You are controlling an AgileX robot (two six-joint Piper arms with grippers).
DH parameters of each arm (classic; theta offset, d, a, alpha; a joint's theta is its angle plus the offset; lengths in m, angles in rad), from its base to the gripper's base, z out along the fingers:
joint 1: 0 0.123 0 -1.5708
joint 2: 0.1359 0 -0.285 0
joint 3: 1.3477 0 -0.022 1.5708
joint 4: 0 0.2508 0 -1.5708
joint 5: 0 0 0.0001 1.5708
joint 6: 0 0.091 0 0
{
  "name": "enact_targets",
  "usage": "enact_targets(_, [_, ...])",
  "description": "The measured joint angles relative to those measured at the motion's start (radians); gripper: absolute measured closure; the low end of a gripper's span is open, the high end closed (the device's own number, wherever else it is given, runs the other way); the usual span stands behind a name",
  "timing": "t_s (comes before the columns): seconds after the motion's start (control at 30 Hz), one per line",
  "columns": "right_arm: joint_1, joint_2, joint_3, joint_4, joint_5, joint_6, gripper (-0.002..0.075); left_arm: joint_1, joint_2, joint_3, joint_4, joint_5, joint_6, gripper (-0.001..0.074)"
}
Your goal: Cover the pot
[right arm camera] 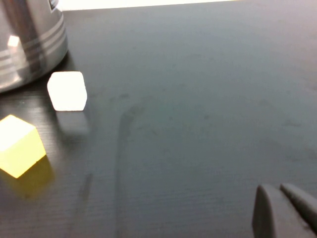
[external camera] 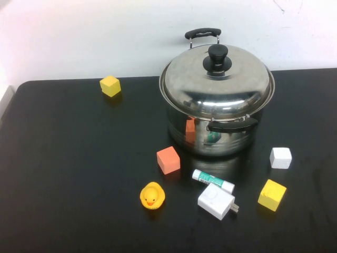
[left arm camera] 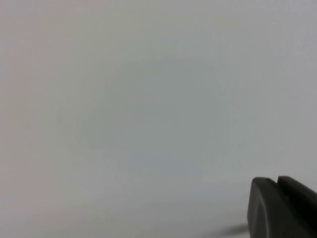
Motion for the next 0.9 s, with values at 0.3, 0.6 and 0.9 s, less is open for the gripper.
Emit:
enact_targets(0.3, [0.000,0.000,0.000,0.000,0.000,0.000,0.0728,-0.047,-0.359,0.374,-0.092,0.028,0.008,0.0735])
enact_targets(0.6, [0.000,0.000,0.000,0.000,0.000,0.000,0.0728,-0.047,-0.725,0.889,-0.130,0.026,-0.113,0.0735])
enact_targets(0.9, [0.000,0.000,0.000,0.000,0.000,0.000,0.0728,-0.047,-0.922,1.190,-0.223,-0.002,-0.172,0.0735])
